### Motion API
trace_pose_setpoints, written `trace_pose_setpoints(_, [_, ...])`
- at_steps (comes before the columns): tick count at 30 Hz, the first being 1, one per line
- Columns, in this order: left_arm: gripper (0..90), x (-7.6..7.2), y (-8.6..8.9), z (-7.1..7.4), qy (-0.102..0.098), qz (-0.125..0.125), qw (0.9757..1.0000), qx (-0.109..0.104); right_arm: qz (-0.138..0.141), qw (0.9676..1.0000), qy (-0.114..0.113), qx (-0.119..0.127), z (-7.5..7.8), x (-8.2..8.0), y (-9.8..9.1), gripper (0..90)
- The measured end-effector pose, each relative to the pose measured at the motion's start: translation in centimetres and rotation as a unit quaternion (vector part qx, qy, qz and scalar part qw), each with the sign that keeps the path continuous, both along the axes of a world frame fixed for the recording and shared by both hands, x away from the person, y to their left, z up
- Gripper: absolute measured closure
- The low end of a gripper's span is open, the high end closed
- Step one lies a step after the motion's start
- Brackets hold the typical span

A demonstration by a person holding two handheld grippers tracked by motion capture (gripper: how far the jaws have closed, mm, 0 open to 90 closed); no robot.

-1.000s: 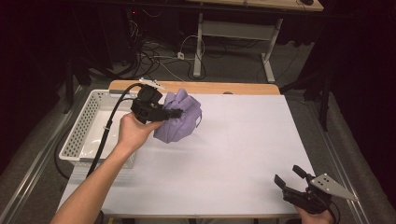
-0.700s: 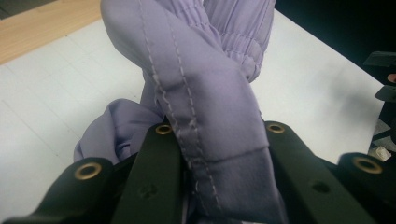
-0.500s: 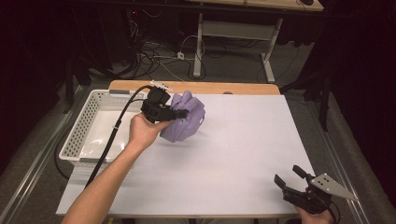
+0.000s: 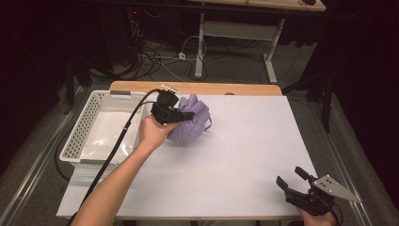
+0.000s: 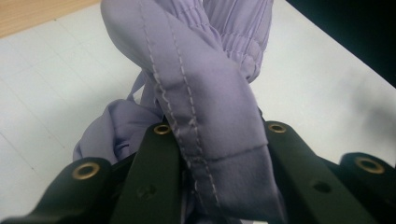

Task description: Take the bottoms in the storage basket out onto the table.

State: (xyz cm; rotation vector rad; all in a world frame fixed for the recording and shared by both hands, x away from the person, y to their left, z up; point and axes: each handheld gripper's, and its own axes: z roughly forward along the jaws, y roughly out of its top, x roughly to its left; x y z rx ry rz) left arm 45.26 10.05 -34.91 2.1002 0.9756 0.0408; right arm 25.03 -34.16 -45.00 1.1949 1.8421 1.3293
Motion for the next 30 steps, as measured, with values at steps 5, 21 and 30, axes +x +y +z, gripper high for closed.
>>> trace_pose_setpoints(5, [74.9,0.4,-0.5,-0.8,0.005,0.0,1.0,0.006,0.0,1.0,0.0,0.0,0.0,0.0,0.0,19.6])
trace_pose_setpoints(21, [73.4,1.6,-1.8,-3.2,0.029,0.001,0.9995,0.011,0.002,1.0,-0.001,-0.001,0.0,0.0,0.0,19.5])
trace_pose_setpoints(30, [69.2,1.8,-2.2,-3.8,0.037,-0.001,0.9992,0.013,0.003,1.0,-0.001,-0.001,0.0,0.0,0.0,19.6])
